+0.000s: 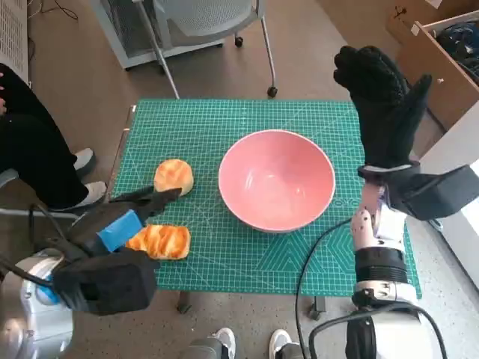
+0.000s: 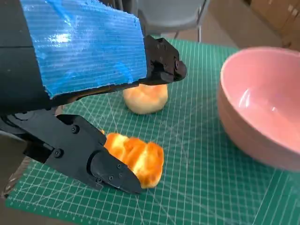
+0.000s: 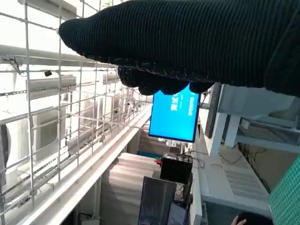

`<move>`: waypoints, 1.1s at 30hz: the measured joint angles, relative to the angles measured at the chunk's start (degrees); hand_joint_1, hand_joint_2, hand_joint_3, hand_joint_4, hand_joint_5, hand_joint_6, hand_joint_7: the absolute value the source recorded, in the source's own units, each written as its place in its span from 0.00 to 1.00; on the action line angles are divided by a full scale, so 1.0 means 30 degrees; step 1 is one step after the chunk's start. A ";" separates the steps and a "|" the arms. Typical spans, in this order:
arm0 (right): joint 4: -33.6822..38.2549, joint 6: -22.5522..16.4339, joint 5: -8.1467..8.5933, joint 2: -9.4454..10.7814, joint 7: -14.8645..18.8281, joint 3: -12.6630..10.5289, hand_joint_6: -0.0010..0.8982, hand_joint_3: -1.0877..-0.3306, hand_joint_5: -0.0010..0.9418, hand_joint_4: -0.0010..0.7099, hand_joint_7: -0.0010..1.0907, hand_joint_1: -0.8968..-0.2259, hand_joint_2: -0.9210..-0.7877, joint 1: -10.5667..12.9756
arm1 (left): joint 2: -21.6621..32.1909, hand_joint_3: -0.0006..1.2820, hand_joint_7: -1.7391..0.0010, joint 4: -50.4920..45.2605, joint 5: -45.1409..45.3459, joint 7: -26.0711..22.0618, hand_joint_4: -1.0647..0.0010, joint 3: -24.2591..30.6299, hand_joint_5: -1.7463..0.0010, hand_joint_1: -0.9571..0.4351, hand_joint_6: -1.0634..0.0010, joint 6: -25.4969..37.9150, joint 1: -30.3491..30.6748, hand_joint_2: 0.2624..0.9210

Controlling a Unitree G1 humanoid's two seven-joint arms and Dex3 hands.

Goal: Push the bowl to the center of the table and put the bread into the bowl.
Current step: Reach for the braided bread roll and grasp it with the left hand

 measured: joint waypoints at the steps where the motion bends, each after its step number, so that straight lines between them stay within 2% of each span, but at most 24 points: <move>1: -0.0001 0.0008 0.0026 0.0000 0.0023 -0.0046 0.35 0.70 0.00 0.50 0.28 0.56 0.00 0.0001 | 0.0016 0.01 0.99 0.0152 0.0139 -0.0032 0.88 -0.0235 1.00 0.67 0.74 0.0000 -0.0052 0.67; 13: -0.0046 0.0328 0.0112 0.0000 0.0086 -0.0190 0.36 0.72 0.00 0.50 0.27 0.56 0.00 0.0084 | -0.0014 0.01 0.99 0.2387 0.1242 0.0243 0.87 -0.1909 1.00 0.65 0.73 -0.0675 -0.0419 0.68; 24: -0.0232 0.0623 0.0143 0.0005 0.0087 -0.0242 0.37 0.74 0.00 0.50 0.26 0.56 0.00 0.0212 | -0.0450 0.01 0.99 0.5092 0.2641 0.1437 0.84 -0.3079 0.99 0.66 0.69 -0.1038 -0.0996 0.69; 30: -0.0380 0.0745 0.0332 0.0031 0.0088 -0.0244 0.38 0.75 0.01 0.51 0.26 0.56 0.00 0.0382 | -0.1018 0.01 0.98 0.6836 0.3748 0.2476 0.80 -0.3887 0.99 0.67 0.65 -0.1280 -0.1090 0.72; 33: -0.0481 0.0844 0.0375 0.0031 0.0088 -0.0240 0.38 0.75 0.01 0.52 0.26 0.56 0.00 0.0439 | -0.1202 0.02 0.98 0.7781 0.4295 0.3292 0.74 -0.4237 0.98 0.67 0.61 -0.1660 -0.1091 0.75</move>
